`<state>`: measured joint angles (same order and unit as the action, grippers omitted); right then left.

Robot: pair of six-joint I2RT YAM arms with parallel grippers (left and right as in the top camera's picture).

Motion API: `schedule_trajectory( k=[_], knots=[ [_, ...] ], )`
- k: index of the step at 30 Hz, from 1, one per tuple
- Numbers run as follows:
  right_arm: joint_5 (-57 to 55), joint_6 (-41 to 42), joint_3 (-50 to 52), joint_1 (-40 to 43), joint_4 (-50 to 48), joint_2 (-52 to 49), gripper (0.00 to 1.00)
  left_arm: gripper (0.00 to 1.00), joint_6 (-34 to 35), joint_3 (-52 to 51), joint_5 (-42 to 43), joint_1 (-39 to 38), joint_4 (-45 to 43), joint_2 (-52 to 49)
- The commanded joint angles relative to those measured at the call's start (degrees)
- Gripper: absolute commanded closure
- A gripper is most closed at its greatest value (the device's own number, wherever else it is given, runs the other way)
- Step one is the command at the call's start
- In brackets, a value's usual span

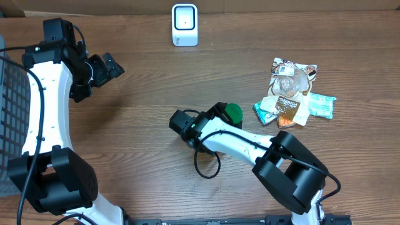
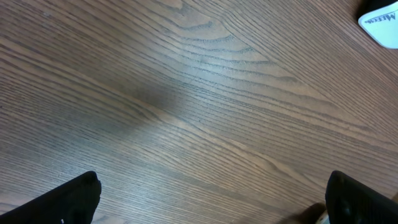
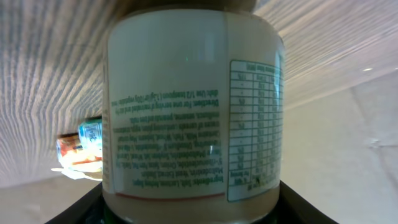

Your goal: Scan the item barcode

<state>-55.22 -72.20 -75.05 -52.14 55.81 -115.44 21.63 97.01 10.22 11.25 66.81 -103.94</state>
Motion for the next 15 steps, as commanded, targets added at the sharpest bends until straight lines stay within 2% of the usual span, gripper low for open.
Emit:
schedule_trajectory(
  k=[1, 2, 3, 15],
  knots=[
    [3.37, -1.79, 1.88, -2.47, -0.70, 0.22, 0.41, 0.00, -0.39, 0.59, -0.33, -0.39, -0.02, 0.20],
    [3.32, -1.79, 1.88, -3.06, -1.01, 0.22, 0.27, 0.01, -0.39, 0.59, -0.33, -0.39, -0.02, 0.20],
    [3.17, -1.79, 1.88, -3.67, -1.53, 0.22, 0.00, 0.00, -0.39, 0.59, -0.33, -0.39, -0.02, 0.20],
    [2.71, -1.79, 1.86, -10.93, -10.40, 0.22, 0.00, 0.01, -0.39, 0.59, -0.33, -0.39, -0.02, 0.20]
  ],
)
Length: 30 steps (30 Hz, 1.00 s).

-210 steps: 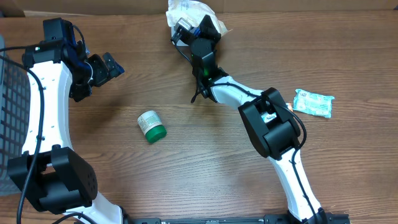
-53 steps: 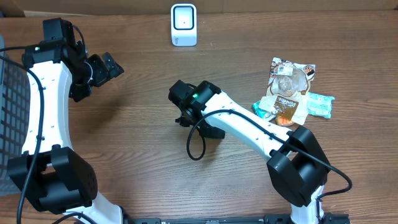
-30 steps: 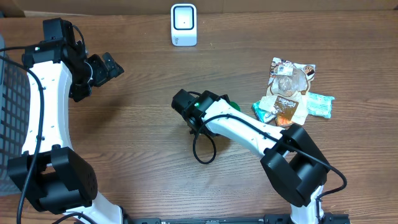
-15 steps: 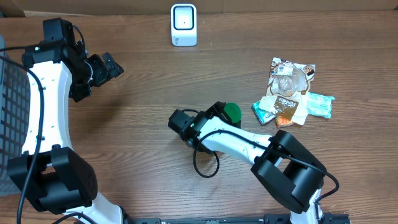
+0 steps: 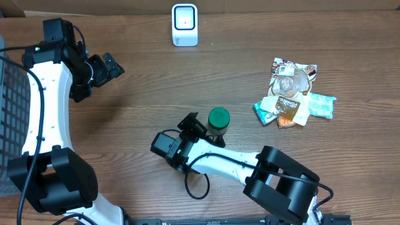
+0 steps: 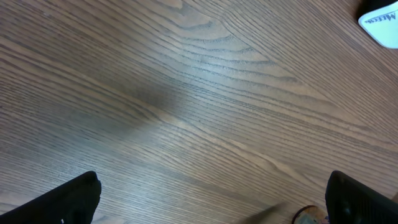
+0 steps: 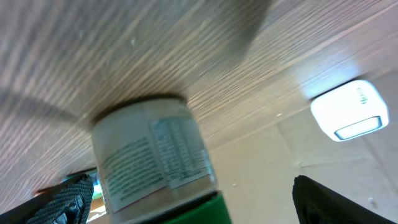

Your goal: Scan the item barcode

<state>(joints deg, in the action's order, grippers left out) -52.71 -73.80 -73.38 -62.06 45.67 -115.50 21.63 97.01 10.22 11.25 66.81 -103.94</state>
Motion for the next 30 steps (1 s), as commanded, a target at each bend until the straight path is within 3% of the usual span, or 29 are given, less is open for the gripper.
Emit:
schedule_trajectory(
  k=[1, 4, 9, 13, 16, 22, 26, 30],
  knots=[
    [0.24, 0.07, 0.20, -1.38, -0.24, 0.28, 0.00, 0.00, -0.39, 0.59, -0.33, -0.39, -0.02, 0.20],
    [1.44, 1.88, 0.09, -2.58, -0.55, 0.31, 0.00, 0.00, -0.39, 0.59, -0.33, -0.39, -0.02, 0.20],
    [12.46, 11.50, -3.67, -5.66, -1.18, 0.31, 0.00, 0.00, -0.39, 0.59, -0.33, -0.39, -0.02, 0.20],
    [23.41, 30.75, -11.30, -8.00, -7.78, 0.44, 0.00, 0.00, -0.39, 0.59, -0.33, -0.39, -0.02, 0.20],
    [24.52, 49.72, -17.20, -7.65, -10.54, 1.27, 0.00, 0.00, -0.39, 0.59, -0.33, -0.39, -0.02, 0.20],
    [25.07, 79.84, -24.57, -0.92, -4.81, 6.08, 0.00, 0.00, -0.39, 0.59, -0.33, -0.39, -0.02, 0.20],
    [30.95, 89.11, -24.57, 6.36, 1.36, 9.33, 0.00, 0.00, -0.39, 0.59, -0.33, -0.39, -0.02, 0.20],
    [39.41, 90.58, -24.57, 14.64, 8.50, 9.90, 0.00, 0.00, -0.39, 0.59, -0.33, -0.39, -0.02, 0.20]
  ],
)
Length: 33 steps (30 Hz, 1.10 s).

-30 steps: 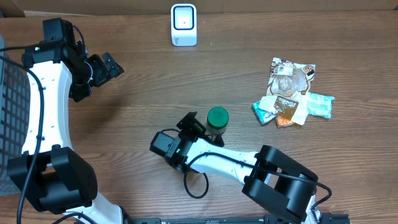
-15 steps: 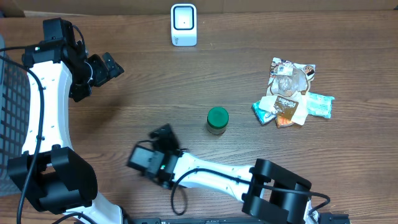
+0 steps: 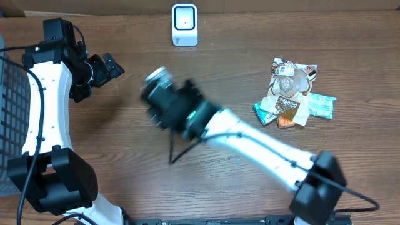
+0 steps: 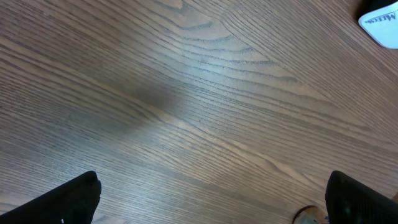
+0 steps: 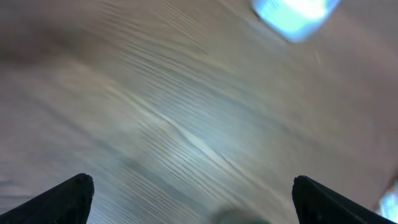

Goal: Scan the item barcode
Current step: 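Raise the right gripper and move it over the jar's green lid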

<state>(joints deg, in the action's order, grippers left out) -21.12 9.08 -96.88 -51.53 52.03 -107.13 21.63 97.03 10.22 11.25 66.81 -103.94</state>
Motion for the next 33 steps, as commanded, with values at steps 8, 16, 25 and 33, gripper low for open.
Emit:
schedule_trajectory(
  k=[8, 16, 25, 33],
  knots=[
    [25.14, 9.25, -0.79, 18.23, 9.51, 1.49, 0.18, 0.00, -0.39, 0.57, -0.33, -0.39, -0.02, 0.20],
    [24.68, 25.92, 2.95, 21.84, 13.77, 1.46, 0.19, 0.00, -0.39, 0.57, -0.33, -0.39, -0.02, 0.20],
    [24.30, 29.55, 13.25, 21.27, 6.23, 1.46, 0.07, 0.00, -0.39, 0.57, -0.33, -0.39, -0.02, 0.20],
    [26.56, 29.51, 15.93, 20.11, 2.23, 1.20, 0.16, 0.01, -0.39, 0.57, -0.33, -0.39, -0.02, 0.20]
  ],
)
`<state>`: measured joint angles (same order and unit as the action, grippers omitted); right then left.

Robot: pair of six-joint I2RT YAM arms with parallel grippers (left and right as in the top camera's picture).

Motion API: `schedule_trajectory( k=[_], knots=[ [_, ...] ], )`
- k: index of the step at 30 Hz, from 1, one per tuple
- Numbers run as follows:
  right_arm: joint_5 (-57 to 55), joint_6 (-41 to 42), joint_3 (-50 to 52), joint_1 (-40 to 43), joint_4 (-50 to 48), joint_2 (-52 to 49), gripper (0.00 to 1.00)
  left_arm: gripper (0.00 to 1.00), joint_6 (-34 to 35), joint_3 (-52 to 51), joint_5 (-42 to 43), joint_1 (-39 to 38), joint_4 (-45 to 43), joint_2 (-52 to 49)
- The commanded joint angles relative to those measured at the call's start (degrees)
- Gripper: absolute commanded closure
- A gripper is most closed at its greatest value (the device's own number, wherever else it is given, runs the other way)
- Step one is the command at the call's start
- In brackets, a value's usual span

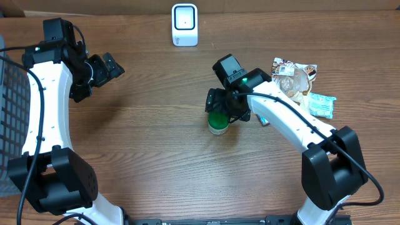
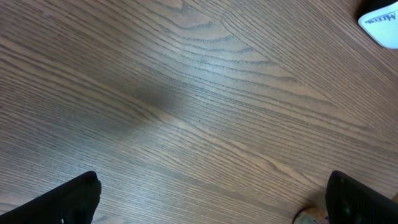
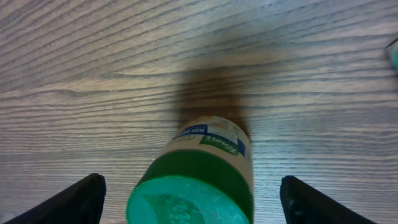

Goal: Scan the item barcode
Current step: 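Raise the right gripper and move it over the jar's green lid, then lower the right gripper and grasp the jar by its green lid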

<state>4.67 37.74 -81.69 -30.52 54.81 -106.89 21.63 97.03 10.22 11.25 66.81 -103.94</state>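
Observation:
A jar with a green lid (image 1: 219, 120) stands upright on the wooden table, right of the middle. My right gripper (image 1: 226, 107) hangs just above it, open. In the right wrist view the lid (image 3: 198, 190) sits between the spread fingers (image 3: 81, 199), which stay apart from it. No barcode shows on the jar's label. A white scanner (image 1: 184, 25) stands at the far edge. My left gripper (image 1: 110, 67) is open over bare wood at the left; its view shows its fingertips (image 2: 74, 198) and a corner of the scanner (image 2: 380, 22).
A pile of snack packets (image 1: 294, 94) lies at the right, close behind the right arm. A dark mesh basket (image 1: 11, 106) stands at the table's left edge. A cardboard wall runs along the back.
My right arm, then blurred over the table's middle left with its open gripper on nothing, now has that gripper directly above the upright jar. The left arm has not moved.
The jar first filled the space between my right fingers at mid-table. Then it stood upright on the wood with the gripper open and drawn back to its left. Later the arm was further left and blurred. Now the open gripper hangs over the lid.

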Motion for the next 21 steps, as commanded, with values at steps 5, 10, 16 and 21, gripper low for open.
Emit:
schedule_trajectory(
  k=[5, 10, 16, 21],
  knots=[
    [0.37, 0.04, 0.74, -2.03, -0.09, 0.68, 0.24, 0.00, -0.39, 0.57, -0.33, -0.39, -0.02, 0.20],
    [0.42, -3.34, 0.74, -3.08, -0.09, 0.68, 0.36, 0.00, -0.39, 0.57, -0.33, -0.39, -0.02, 0.20],
    [0.39, -18.97, 0.72, -3.54, -1.01, 0.68, 0.43, 0.00, -0.39, 0.57, -0.33, -0.39, -0.02, 0.20],
    [0.42, -40.94, 0.72, -3.54, -3.82, 0.70, 0.42, 0.00, -0.39, 0.57, -0.33, -0.39, -0.02, 0.20]
  ],
)
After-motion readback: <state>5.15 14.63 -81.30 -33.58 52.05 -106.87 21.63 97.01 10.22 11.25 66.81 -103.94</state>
